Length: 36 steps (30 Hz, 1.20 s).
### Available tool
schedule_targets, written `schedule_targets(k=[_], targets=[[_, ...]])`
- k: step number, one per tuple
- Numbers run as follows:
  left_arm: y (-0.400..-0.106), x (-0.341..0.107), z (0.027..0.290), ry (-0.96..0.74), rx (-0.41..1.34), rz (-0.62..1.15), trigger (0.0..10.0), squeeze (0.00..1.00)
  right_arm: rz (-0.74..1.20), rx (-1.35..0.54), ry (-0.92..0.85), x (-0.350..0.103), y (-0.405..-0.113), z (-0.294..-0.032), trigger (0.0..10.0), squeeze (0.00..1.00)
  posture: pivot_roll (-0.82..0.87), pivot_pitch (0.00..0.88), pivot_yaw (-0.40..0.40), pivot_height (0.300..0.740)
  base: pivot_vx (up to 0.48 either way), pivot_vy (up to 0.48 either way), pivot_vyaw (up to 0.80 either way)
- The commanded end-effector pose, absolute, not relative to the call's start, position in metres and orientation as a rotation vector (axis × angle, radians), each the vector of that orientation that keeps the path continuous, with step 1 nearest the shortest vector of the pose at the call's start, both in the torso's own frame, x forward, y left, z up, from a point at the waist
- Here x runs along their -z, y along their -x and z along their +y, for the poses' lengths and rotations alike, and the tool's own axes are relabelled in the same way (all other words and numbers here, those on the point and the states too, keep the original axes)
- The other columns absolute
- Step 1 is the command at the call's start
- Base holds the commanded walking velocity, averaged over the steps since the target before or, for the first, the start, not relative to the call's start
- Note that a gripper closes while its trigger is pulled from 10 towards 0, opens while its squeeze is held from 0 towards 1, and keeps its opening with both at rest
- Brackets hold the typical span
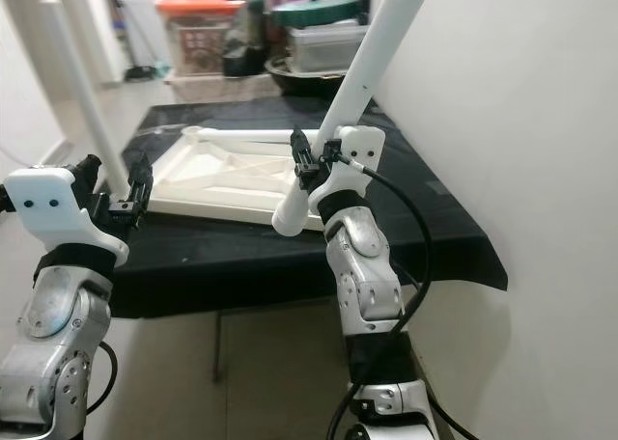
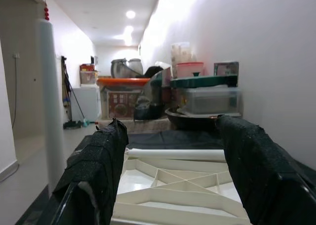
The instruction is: Building children table
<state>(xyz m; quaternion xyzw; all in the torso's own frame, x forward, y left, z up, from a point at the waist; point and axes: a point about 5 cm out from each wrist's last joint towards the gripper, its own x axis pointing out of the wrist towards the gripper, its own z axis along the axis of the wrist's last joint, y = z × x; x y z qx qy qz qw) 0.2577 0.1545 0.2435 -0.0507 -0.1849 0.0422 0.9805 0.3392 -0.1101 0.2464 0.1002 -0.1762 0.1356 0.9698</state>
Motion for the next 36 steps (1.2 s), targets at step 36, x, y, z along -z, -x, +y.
schedule_targets(k=[36], targets=[[-0.2635,-0.2463,0.1519,0.122,-0.094,-0.37,10.0,0.0,-0.386,-0.312,-0.172,-0.254,-0.3402,-0.1038,10.0,0.0,-0.09,0.0,0.039,0.74,0.142,0.0,0.18]])
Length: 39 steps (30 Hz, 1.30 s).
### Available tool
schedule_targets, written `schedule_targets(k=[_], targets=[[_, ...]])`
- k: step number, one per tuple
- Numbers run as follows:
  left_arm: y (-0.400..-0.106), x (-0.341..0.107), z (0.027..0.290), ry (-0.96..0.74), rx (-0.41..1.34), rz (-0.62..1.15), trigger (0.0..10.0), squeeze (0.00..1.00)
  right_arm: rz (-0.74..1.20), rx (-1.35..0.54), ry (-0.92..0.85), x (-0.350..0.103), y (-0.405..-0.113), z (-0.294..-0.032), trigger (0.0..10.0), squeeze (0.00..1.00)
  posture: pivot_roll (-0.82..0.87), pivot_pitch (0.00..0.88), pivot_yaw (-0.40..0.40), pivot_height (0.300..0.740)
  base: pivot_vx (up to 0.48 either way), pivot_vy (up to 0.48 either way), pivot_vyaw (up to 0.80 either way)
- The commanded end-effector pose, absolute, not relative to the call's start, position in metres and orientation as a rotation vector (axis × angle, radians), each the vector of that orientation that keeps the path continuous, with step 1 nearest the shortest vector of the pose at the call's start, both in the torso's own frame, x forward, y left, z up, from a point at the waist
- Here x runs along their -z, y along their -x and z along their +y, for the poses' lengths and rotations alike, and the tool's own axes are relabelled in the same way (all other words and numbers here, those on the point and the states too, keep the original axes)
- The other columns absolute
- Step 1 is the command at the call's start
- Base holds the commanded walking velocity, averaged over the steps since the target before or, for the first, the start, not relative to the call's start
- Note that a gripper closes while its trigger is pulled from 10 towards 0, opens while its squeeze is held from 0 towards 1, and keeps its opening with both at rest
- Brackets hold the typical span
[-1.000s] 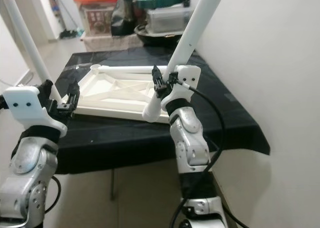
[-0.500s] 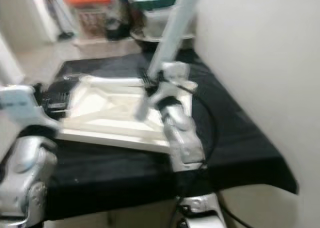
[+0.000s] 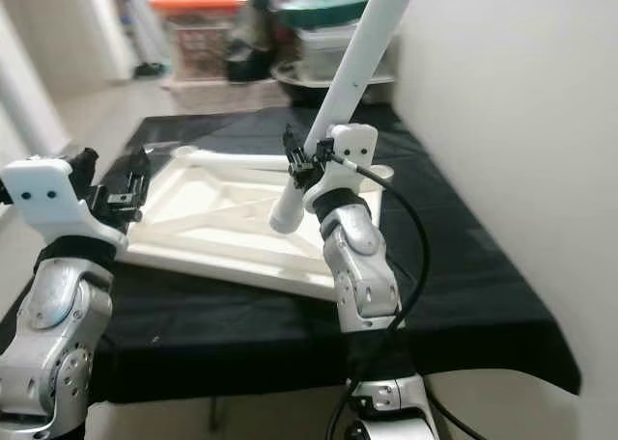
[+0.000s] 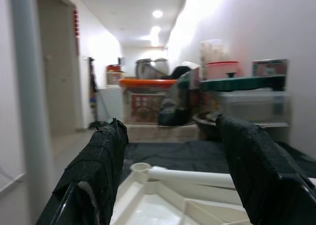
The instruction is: Building children table
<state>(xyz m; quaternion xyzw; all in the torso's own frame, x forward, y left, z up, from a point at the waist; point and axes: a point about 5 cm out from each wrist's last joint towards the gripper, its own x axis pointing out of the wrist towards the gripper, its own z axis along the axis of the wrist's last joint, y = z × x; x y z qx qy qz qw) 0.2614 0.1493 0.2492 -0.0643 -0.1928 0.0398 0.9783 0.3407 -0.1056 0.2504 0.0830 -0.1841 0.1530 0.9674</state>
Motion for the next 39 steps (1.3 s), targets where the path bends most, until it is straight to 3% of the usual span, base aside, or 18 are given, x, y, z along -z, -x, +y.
schedule_targets(k=[1,16,30,39], targets=[[-0.263,-0.246,0.152,0.123,-0.096,-0.371,10.0,0.0,-0.382,-0.307,-0.179,-0.253,-0.341,-0.105,10.0,0.0,-0.09,0.0,0.043,0.74,0.0,0.0,0.0],[-0.236,-0.207,0.158,-0.057,-0.077,-0.263,10.0,0.0,-0.318,-0.363,-0.113,-0.23,-0.335,-0.106,10.0,0.0,-0.08,0.0,0.031,0.74,0.0,0.0,0.0],[-0.242,-0.215,0.158,-0.08,-0.1,-0.31,10.0,0.0,-0.328,-0.355,-0.107,-0.231,-0.338,-0.105,10.0,0.0,-0.06,0.0,0.027,0.74,0.0,0.0,0.0],[-0.241,-0.212,0.161,-0.057,-0.118,-0.303,10.0,0.0,-0.331,-0.357,-0.099,-0.233,-0.339,-0.106,10.0,0.0,-0.06,0.0,0.022,0.74,0.0,-0.398,0.0]])
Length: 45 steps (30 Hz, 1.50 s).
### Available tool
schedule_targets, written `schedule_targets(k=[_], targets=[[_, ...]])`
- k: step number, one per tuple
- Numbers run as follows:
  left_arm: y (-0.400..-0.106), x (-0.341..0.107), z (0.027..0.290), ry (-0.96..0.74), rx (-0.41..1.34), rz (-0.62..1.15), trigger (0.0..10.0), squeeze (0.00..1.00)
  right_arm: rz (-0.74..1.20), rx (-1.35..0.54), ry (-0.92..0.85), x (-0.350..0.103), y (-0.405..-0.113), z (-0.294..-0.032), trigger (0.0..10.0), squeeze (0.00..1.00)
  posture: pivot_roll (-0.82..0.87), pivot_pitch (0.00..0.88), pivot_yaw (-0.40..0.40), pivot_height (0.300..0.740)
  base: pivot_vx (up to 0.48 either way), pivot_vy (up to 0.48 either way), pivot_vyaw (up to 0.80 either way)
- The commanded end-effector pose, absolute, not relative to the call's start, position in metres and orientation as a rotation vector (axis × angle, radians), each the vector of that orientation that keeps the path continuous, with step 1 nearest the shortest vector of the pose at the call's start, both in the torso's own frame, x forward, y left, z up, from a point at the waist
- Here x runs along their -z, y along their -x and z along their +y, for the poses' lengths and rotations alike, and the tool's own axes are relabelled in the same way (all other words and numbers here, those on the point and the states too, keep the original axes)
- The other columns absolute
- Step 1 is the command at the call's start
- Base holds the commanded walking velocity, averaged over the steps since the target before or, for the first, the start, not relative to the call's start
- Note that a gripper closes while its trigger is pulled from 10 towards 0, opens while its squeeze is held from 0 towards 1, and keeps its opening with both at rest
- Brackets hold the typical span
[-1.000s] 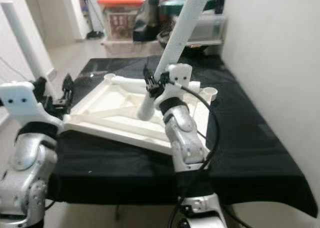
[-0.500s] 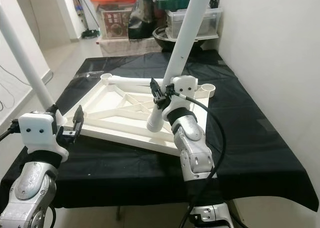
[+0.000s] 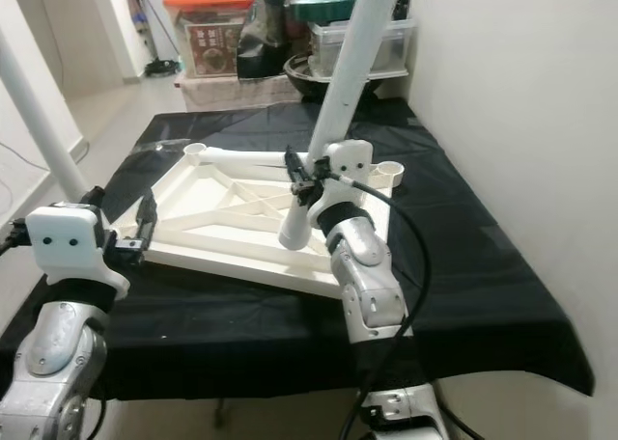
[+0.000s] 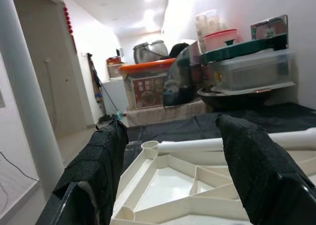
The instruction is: Building children table
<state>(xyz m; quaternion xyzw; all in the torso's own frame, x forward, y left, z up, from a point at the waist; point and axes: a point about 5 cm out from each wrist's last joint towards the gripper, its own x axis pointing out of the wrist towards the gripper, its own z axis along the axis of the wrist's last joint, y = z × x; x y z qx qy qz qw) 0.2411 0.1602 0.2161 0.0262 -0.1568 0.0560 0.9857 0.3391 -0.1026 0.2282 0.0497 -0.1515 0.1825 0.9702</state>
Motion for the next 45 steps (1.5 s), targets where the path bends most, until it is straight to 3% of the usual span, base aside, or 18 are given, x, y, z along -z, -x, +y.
schedule_targets(k=[1,9,17,30,36,45], targets=[[-0.241,-0.212,0.161,-0.057,-0.118,-0.303,10.0,0.0,-0.331,-0.357,-0.099,-0.233,-0.339,-0.106,10.0,0.0,-0.06,0.0,0.022,0.74,0.0,-0.439,0.0],[-0.242,-0.213,0.161,-0.043,-0.131,-0.303,10.0,0.0,-0.33,-0.358,-0.097,-0.233,-0.34,-0.105,10.0,0.0,-0.05,0.0,0.015,0.74,0.0,-0.453,0.0],[-0.243,-0.214,0.17,0.02,-0.18,-0.31,10.0,0.0,-0.337,-0.341,-0.087,-0.236,-0.345,-0.11,10.0,0.0,-0.05,0.0,0.013,0.74,0.0,0.0,0.0],[-0.242,-0.213,0.161,0.054,-0.146,-0.303,10.0,0.0,-0.337,-0.39,-0.076,-0.245,-0.358,-0.116,10.0,0.0,-0.07,0.0,0.003,0.74,0.0,0.0,0.0],[-0.24,-0.209,0.15,0.072,-0.08,-0.288,10.0,0.0,-0.308,-0.382,-0.056,-0.252,-0.381,-0.143,10.0,0.0,-0.08,0.0,0.027,0.74,0.0,0.0,0.0],[-0.236,-0.207,0.147,0.077,-0.038,-0.272,10.0,0.0,-0.294,-0.449,-0.049,-0.271,-0.394,-0.159,10.0,0.0,-0.06,0.0,0.038,0.74,0.0,0.0,0.0]])
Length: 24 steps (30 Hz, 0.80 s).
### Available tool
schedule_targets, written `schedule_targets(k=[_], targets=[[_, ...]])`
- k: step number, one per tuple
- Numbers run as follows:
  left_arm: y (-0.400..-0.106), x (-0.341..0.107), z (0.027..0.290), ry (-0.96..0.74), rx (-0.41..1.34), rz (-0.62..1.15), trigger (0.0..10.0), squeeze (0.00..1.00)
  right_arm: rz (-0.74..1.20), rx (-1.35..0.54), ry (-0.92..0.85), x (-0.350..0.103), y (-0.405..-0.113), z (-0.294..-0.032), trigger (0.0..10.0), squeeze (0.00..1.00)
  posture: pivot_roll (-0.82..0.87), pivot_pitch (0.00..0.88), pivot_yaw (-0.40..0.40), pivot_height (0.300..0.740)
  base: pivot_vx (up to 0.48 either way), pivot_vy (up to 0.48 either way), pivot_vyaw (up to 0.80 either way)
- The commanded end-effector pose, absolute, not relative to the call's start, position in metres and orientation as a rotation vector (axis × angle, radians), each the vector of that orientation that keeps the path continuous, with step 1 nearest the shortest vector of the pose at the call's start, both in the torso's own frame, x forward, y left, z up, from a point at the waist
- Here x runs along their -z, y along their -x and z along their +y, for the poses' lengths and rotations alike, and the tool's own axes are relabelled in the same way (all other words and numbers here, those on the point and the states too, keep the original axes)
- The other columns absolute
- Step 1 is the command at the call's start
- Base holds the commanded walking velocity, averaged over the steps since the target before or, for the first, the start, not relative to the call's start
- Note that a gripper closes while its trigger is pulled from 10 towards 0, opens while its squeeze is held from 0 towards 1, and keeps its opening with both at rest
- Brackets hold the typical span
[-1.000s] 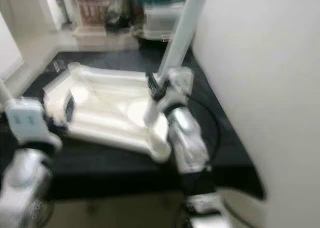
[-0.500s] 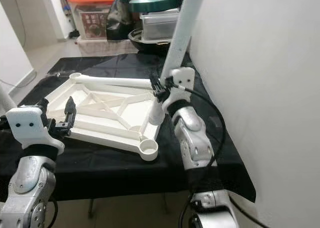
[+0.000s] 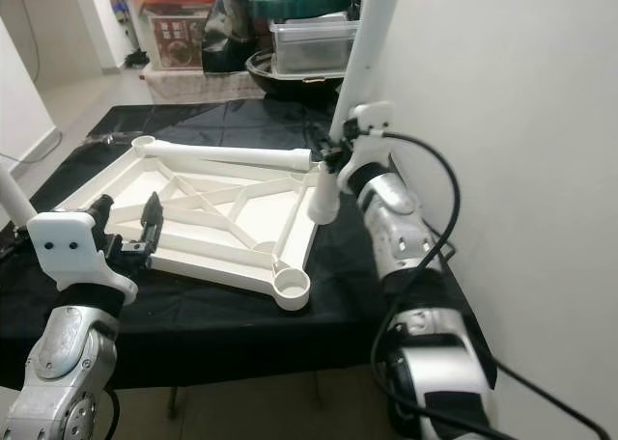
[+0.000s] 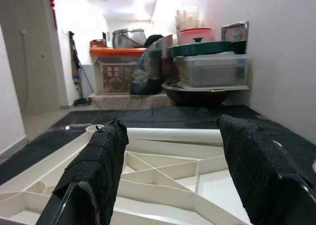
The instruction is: Building children table
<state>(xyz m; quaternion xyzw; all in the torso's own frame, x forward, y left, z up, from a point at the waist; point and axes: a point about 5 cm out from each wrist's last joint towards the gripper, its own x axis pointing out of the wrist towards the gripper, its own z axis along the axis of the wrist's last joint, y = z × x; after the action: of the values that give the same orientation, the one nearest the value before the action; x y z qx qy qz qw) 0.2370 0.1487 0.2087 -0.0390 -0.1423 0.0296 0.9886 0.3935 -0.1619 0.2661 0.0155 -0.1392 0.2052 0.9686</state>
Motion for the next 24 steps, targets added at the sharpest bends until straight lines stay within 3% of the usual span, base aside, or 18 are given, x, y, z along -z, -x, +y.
schedule_targets(k=[1,6,7,15,16,18,24], targets=[[-0.235,-0.206,0.144,0.076,-0.018,-0.264,10.0,0.0,-0.282,-0.502,-0.066,-0.275,-0.396,-0.158,10.0,0.0,-0.06,0.0,0.037,0.74,0.0,0.0,0.0],[-0.232,-0.204,0.14,0.078,0.001,-0.254,10.0,0.0,-0.25,-0.648,-0.072,-0.278,-0.398,-0.153,10.0,0.0,-0.04,0.005,0.038,0.74,0.0,0.0,0.0],[-0.23,-0.204,0.139,0.083,0.006,-0.248,10.0,0.0,-0.231,-0.817,-0.032,-0.282,-0.396,-0.144,10.0,0.0,-0.01,0.024,0.046,0.74,0.0,0.0,0.0],[-0.225,-0.206,0.137,0.087,0.012,-0.243,10.0,0.0,-0.204,-0.973,-0.024,-0.285,-0.396,-0.139,10.0,0.0,0.03,0.047,0.032,0.74,0.0,0.0,0.0],[-0.218,-0.208,0.135,0.093,0.013,-0.243,10.0,0.0,-0.159,-1.119,0.0,-0.284,-0.393,-0.136,10.0,0.0,0.04,0.074,0.017,0.74,0.0,0.0,0.0],[-0.216,-0.209,0.134,0.097,0.012,-0.241,10.0,0.0,-0.139,-1.196,0.012,-0.284,-0.39,-0.136,10.0,0.0,0.05,0.084,0.012,0.74,0.0,0.0,0.0],[-0.211,-0.208,0.132,0.099,0.014,-0.228,10.0,0.0,-0.116,-1.309,0.019,-0.283,-0.386,-0.133,10.0,0.0,0.06,0.096,0.014,0.74,0.0,0.0,0.0]])
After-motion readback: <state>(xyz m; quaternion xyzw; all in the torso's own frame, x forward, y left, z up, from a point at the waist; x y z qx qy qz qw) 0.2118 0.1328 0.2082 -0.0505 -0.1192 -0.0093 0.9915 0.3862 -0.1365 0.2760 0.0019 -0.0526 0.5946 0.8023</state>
